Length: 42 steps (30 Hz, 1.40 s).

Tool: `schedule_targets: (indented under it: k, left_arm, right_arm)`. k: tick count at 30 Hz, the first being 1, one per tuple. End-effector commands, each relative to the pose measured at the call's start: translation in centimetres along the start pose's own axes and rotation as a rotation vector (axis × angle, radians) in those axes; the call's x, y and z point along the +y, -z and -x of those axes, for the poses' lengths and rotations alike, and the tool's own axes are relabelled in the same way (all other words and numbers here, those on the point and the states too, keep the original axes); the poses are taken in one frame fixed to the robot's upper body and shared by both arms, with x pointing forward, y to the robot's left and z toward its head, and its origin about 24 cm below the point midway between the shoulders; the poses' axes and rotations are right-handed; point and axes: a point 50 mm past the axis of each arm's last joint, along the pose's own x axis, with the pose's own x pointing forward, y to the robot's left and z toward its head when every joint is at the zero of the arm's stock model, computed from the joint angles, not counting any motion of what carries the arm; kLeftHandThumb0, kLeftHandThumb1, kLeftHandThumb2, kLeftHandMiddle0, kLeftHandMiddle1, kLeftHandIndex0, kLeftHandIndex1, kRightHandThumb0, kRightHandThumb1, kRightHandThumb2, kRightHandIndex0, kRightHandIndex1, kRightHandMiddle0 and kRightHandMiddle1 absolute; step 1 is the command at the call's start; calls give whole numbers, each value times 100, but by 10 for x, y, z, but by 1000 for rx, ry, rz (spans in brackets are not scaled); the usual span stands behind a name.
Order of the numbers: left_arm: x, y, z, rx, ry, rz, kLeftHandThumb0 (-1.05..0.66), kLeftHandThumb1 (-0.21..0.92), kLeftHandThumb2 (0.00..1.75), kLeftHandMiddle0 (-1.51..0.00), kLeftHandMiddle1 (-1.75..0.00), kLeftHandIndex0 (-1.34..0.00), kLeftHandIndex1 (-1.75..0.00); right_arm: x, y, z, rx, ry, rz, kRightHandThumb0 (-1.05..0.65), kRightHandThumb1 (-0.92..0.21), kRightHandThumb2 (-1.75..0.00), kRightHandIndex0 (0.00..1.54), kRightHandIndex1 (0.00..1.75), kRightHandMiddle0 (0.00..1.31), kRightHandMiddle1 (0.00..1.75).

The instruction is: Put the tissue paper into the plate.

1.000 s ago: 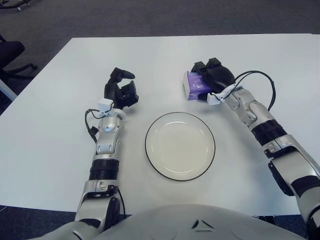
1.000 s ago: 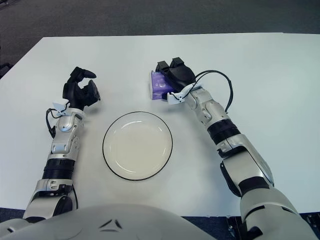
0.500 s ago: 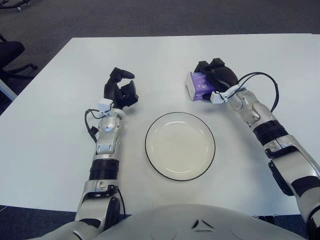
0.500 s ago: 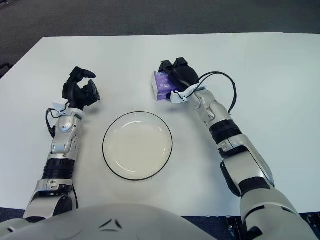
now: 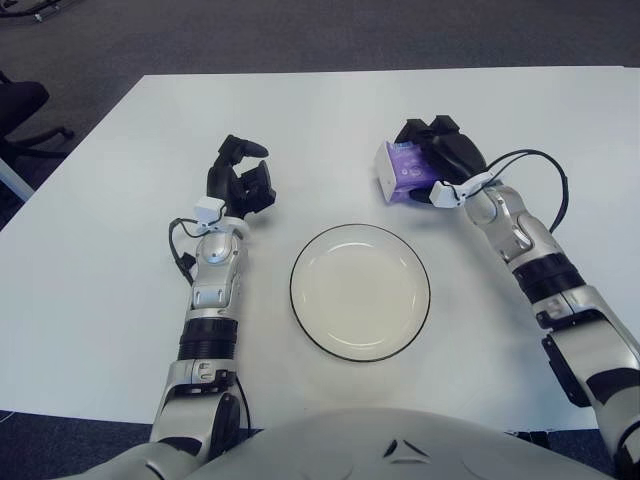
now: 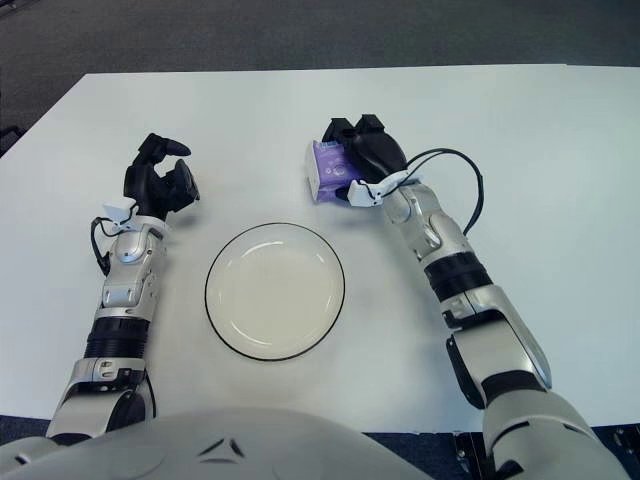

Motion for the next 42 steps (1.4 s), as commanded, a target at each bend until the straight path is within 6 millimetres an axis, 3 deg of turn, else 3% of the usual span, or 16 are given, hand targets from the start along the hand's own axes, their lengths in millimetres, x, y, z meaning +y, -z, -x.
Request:
schedule_targets:
  k: [1, 5, 13, 25, 42]
  left_arm:
    - [19, 73, 65, 331, -93, 11, -42, 51, 108, -119, -175, -46, -175]
    - [20, 73, 64, 328, -90, 7, -42, 51, 108, -119, -175, -46, -175]
    - [22, 73, 63, 327, -86, 2, -42, 50, 109, -120, -175, -47, -175]
    - [24, 73, 61, 327, -74, -9, -43, 50, 110, -121, -175, -48, -175]
    - [25, 73, 60, 335, -74, -4, -42, 51, 108, -117, -175, -46, -175]
  right_arm:
    - [-29, -14, -1, -70, 155, -72, 0, -3, -160, 87, 160, 60, 175]
    - [-43, -32, 3, -130, 223, -128, 0, -3, -160, 88, 160, 60, 175]
    - [-52, -55, 11, -196, 252, -251, 0, -2, -162, 87, 163, 60, 175]
    - [-55, -79, 22, -260, 178, -372, 0, -8, -157, 81, 168, 55, 175]
    - [-55, -106, 36, -450, 44, -447, 0, -3, -165, 81, 175, 60, 175]
